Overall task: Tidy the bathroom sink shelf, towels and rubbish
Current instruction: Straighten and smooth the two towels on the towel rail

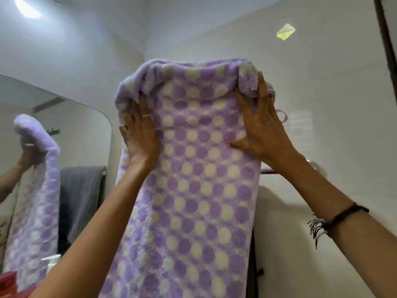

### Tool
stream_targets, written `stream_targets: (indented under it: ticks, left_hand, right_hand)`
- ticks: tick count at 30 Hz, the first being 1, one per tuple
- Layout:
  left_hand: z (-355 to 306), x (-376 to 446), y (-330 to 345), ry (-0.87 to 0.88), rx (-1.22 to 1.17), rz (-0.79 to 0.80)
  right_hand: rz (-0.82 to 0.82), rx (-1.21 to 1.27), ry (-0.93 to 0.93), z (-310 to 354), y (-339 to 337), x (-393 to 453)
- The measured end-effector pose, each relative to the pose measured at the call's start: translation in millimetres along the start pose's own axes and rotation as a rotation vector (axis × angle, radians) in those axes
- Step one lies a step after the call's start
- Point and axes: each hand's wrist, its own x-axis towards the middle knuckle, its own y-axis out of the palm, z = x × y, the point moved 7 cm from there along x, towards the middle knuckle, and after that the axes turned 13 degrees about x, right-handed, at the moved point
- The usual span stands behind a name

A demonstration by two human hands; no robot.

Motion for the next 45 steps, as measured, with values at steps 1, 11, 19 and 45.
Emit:
stream_targets:
  ticks: [1,11,19,45]
  left_hand:
    - [-0.7,1.8,10.6,0.003,-0.032,0.022]
    - [-19.2,5.6,97.4,0.038,-0.353,0.167]
    - [-44.4,-15.5,180.2,0.312,-0.306,0.802]
    - [-42.6,-20.8,217.6,0.008,0.079,1.313]
  right_hand:
    - [0.007,0.0,-0.007,-5.3,6.1,2.4]
    - [0.095,-0.003,0.075,-74.1,57.2,30.1]
    - [0.289,0.013,0.024,-99.7,92.0,19.3]
    - [0.767,-0.001,0.759,-144.9,126.7,-12.7]
